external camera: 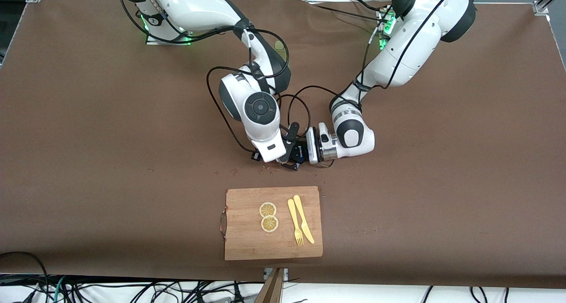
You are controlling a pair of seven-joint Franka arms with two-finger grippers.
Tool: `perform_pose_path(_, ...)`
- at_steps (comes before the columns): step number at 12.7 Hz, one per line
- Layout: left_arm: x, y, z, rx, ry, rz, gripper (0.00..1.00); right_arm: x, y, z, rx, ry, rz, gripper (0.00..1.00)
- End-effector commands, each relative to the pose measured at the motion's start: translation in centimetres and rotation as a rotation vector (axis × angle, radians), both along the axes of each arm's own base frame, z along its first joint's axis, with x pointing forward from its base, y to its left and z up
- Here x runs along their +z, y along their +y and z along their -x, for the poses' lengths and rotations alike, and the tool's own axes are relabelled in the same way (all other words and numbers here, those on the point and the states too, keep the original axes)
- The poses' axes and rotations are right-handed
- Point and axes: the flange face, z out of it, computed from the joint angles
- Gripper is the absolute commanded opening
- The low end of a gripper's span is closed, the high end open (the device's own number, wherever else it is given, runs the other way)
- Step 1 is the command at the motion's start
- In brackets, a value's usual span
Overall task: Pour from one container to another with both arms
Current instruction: 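Hold the glass tilted, pouring liquid into the jigger held by the left gripper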
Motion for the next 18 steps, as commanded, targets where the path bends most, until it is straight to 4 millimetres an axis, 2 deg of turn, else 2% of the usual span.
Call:
perform_pose_path(1, 0.2, -0.6, -0.5, 0.028, 0.001, 0.017, 0.0, 0.5, 0.0, 0.2, 0.015, -0.015, 0.027, 0.27)
perform_pose_path(8, 0.1, -0.6, -0.4, 0.027, 0.0, 0.015, 0.0, 0.6, 0.5, 0.5, 0.033, -0.03, 0.043, 0.27)
perform_pose_path(12, 0.1, -0.6, -0.4, 0.027, 0.002, 0.015, 0.0, 1.9, -0.1, 0.1, 0.009, -0.011, -0.011, 0.27)
perform_pose_path(18, 0.4, -0.6, -0.7, 0.029, -0.003, 0.02, 0.0, 2.8, -3.9, -2.9, -0.037, 0.088, -0.204, 0.28)
